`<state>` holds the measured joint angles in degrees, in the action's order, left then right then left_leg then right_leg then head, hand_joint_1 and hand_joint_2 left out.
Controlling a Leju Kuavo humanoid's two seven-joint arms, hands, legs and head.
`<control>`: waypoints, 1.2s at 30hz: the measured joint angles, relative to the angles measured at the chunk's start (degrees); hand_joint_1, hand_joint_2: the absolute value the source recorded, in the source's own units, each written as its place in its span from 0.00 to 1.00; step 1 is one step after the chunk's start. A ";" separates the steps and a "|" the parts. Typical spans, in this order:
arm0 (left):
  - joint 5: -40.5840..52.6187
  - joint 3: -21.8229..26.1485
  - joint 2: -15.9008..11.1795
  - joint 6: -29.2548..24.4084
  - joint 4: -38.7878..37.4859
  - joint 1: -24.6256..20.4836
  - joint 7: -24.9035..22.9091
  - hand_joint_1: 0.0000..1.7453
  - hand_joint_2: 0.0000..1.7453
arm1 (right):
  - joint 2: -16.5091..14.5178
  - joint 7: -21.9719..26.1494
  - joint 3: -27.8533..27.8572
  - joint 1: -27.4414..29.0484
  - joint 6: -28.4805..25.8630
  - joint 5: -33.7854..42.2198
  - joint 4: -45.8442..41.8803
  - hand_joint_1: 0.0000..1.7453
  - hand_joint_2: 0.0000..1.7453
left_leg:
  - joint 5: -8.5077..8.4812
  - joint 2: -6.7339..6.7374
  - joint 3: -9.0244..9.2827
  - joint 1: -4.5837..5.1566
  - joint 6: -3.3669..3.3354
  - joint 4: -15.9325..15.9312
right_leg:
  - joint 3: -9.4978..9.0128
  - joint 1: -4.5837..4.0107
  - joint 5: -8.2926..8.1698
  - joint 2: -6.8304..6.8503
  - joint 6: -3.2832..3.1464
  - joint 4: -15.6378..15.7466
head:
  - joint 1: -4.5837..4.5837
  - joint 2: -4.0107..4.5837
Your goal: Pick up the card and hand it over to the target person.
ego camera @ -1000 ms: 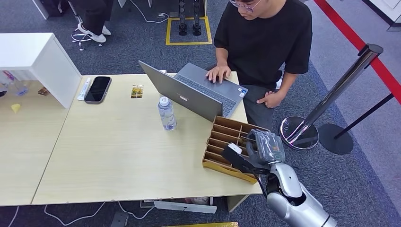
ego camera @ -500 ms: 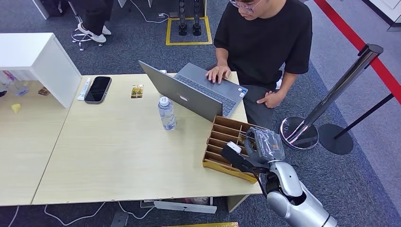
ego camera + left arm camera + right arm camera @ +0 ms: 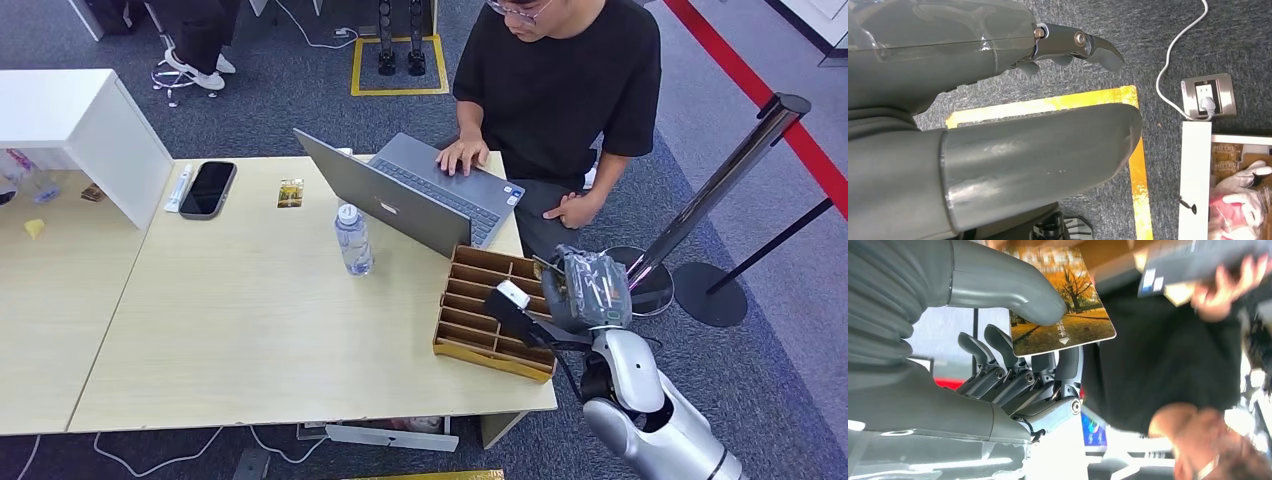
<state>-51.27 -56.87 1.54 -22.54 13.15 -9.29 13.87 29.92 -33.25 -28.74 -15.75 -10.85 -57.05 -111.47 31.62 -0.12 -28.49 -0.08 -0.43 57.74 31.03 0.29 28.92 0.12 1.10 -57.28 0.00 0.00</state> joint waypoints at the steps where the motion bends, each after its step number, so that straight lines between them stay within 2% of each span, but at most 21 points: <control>1: 0.02 0.00 0.01 0.02 0.00 -0.01 -0.01 0.00 0.00 | 0.25 -0.23 0.56 -0.11 0.07 -0.16 -0.48 0.86 1.00 | 0.01 0.00 0.02 0.00 0.00 -0.01 | -0.02 0.00 0.00 0.00 0.00 0.01 | 0.00 0.00; 10: 0.60 -0.47 0.05 0.31 0.00 -0.20 -0.41 0.00 0.00 | -0.22 -1.15 3.58 -0.53 -2.38 1.61 1.60 0.88 1.00 | -0.05 0.03 0.08 -0.03 0.00 -0.08 | -0.08 -0.03 -0.07 -0.03 -0.01 0.11 | 0.00 0.00; 25: 2.15 -1.70 0.14 0.35 0.16 -0.86 -1.75 0.00 0.00 | -2.78 2.36 4.77 -0.46 -11.93 6.33 19.70 0.90 1.00 | -0.09 0.04 0.27 -0.11 0.00 -0.24 | -0.32 -0.11 -0.15 -0.05 -0.01 0.33 | 0.00 0.00; 36: 2.97 -1.99 0.02 0.45 0.18 -0.96 -2.18 0.00 0.00 | -4.60 3.97 2.62 0.54 -13.33 4.08 29.12 0.89 1.00 | -0.10 0.03 0.34 -0.14 0.02 -0.31 | -0.39 -0.13 -0.15 -0.03 -0.02 0.40 | 0.00 0.00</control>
<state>-48.30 -58.86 1.56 -22.09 13.33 -10.25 11.69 25.32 -29.28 -26.12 -15.21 -24.18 -52.97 -82.35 31.52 -0.09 -28.16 -0.21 -0.41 57.44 30.64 0.16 28.77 0.09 1.08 -56.87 0.00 0.00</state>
